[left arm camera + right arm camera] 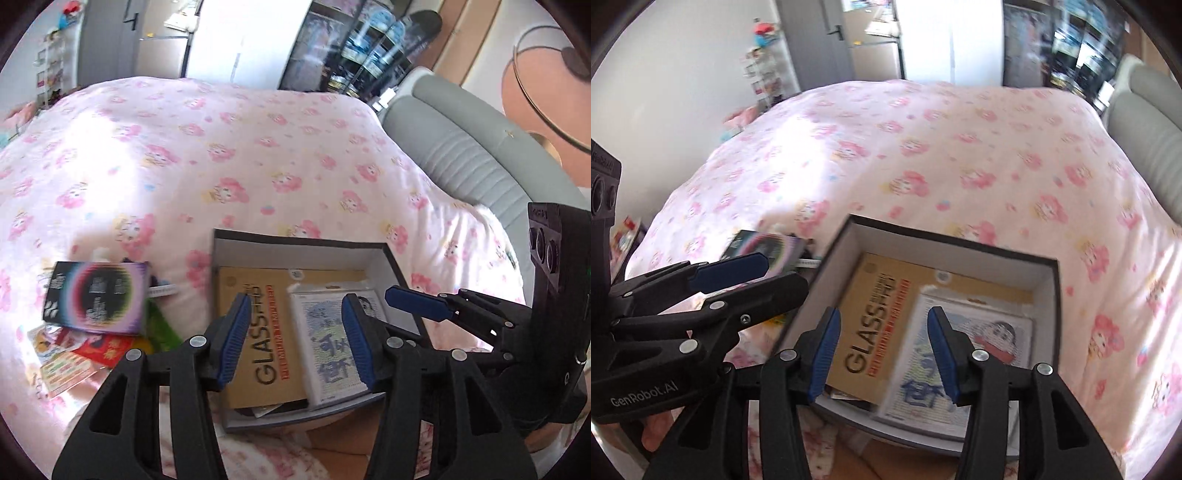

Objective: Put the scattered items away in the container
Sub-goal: 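Move both tools back to the pile and grasp the black Smart Devil box, then lift the Smart Devil box and carry it into the white box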

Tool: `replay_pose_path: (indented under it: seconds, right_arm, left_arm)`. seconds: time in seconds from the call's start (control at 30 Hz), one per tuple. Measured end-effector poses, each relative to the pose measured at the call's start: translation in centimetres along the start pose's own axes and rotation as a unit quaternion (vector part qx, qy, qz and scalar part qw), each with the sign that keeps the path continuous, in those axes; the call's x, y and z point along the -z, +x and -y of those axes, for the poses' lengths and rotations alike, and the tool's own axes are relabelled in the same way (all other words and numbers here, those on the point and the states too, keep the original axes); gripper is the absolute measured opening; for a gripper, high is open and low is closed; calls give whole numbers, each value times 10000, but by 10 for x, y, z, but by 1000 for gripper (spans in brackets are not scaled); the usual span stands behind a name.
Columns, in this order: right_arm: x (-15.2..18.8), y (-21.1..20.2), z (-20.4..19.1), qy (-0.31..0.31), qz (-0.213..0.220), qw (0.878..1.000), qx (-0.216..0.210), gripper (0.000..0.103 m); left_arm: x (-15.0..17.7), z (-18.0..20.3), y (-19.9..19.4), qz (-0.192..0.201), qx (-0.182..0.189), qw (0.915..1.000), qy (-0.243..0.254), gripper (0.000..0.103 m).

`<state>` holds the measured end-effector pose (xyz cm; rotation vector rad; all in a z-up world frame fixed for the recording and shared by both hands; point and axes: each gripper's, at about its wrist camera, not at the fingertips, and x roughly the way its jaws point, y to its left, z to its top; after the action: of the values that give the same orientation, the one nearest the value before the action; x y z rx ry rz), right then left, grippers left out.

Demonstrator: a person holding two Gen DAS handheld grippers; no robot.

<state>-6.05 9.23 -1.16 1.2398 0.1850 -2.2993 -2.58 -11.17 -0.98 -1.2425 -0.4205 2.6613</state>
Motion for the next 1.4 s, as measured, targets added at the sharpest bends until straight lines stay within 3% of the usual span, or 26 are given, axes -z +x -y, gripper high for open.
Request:
replay_pose_path:
  seconds: [0.2,0.37,0.57,0.67,0.77,1.0,1.1,1.2,1.33,1.4]
  right_arm:
    - [-17,43,-53,-320,-251,9966,-711,45]
    - [-36,95,-84,-339,-768,9899,-1143,45]
    - [-56,155,-116,-558,-1177,9857,-1073,45]
    - [-78,180,-127,-654,-1160,9843,-1161,45]
    - [-97,217,-131,-581,-1251,9872,-797,45]
    - [-103,287,-133,-409,-1730,9823,-588,45]
    - [-107,300,-127,-256,-1815,9798,-800,46]
    - [-107,302,-123,-102,-2054,9733,-1021,49]
    - [-95,293,-135,-547,-2314,9638,-1211,50]
    - [-84,287,-142,-675,-2565,9520,-1525,50]
  left_arm:
    - [15,-60,-1,118,-471,9966,-660,52]
    - [33,-142,8,-62,-850,9837,-1585,52]
    - [57,-228,28,-415,-554,9651,-2526,52]
    - [64,-255,41,-525,-301,9559,-2873,52]
    - [68,-272,58,-559,6,9475,-3149,52]
    - [74,-286,92,-704,580,9369,-3374,52]
    - [74,-291,98,-665,510,9344,-3461,52]
    - [72,-298,99,-595,261,9329,-3542,45]
    - [70,-307,92,-424,14,9318,-3604,43]
    - [72,-314,88,-324,-113,9283,-3703,43]
